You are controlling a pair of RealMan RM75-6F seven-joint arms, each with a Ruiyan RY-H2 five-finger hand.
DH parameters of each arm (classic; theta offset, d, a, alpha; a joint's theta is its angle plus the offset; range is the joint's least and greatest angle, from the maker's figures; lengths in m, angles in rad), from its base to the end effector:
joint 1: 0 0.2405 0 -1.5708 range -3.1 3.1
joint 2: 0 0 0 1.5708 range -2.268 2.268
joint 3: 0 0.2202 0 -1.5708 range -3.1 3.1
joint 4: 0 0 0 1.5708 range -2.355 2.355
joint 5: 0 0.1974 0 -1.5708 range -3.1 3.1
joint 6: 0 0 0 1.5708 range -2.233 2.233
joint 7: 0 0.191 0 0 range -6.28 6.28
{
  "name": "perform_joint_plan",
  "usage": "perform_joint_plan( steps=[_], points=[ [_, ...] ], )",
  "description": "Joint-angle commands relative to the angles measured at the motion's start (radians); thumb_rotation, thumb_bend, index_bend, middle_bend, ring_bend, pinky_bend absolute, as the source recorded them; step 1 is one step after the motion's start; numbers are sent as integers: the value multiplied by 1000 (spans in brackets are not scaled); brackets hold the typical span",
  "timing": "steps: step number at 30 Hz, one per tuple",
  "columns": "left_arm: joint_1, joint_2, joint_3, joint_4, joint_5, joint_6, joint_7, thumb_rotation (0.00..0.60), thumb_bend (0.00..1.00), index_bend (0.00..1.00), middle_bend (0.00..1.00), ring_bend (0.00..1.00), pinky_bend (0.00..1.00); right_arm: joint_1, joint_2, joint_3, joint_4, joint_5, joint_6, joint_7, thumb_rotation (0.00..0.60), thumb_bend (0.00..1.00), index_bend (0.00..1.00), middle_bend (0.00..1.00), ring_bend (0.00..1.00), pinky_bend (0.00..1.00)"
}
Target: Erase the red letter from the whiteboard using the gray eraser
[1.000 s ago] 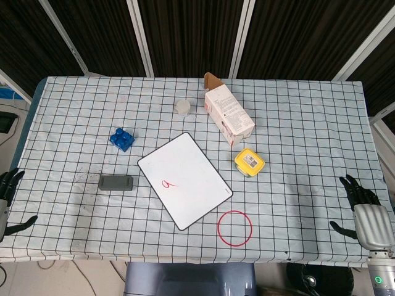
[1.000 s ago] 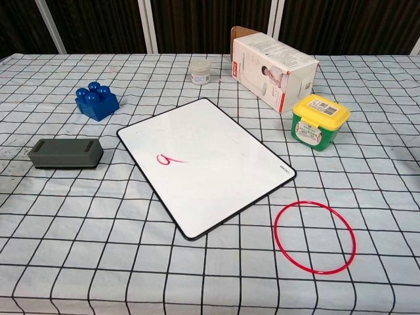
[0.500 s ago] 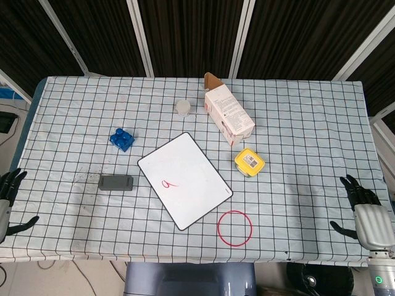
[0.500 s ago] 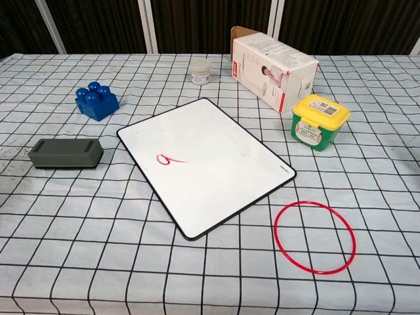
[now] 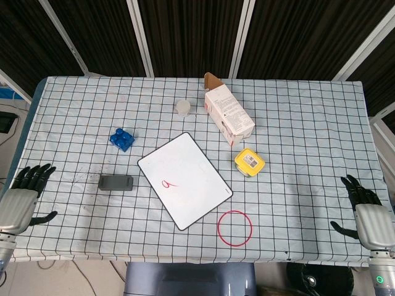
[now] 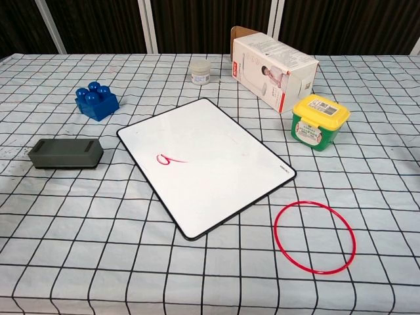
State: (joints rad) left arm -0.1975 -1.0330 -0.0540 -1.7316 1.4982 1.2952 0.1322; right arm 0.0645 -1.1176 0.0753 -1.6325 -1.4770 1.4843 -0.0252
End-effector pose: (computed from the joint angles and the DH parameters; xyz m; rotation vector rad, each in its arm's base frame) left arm -0.2439 0.2491 0.1351 -1.6011 -0.8778 -0.8037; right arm -0.2757 -0.2233 0.1594 1.3431 -0.9037 0.8943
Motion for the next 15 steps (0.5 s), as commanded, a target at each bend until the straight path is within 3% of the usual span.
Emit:
perform_joint_plan(
  steps=[1, 6, 15],
  points=[
    [-107, 31, -58, -52, -114, -152, 96, 600, 99, 0, 76, 0, 0, 1, -1, 0, -1, 1, -1, -3, 600, 46, 75, 76, 193, 206],
    [-208, 33, -104, -62, -253, -292, 191, 600, 99, 27, 113, 0, 0, 2, -4, 0, -2, 2, -3, -13, 600, 46, 75, 76, 193, 206],
    [-346, -5, -104, -20, -415, -477, 292, 600, 123, 99, 186, 0, 0, 3, -6, 3, -6, 9, -5, -20, 600, 46, 75, 76, 193, 206]
  ],
)
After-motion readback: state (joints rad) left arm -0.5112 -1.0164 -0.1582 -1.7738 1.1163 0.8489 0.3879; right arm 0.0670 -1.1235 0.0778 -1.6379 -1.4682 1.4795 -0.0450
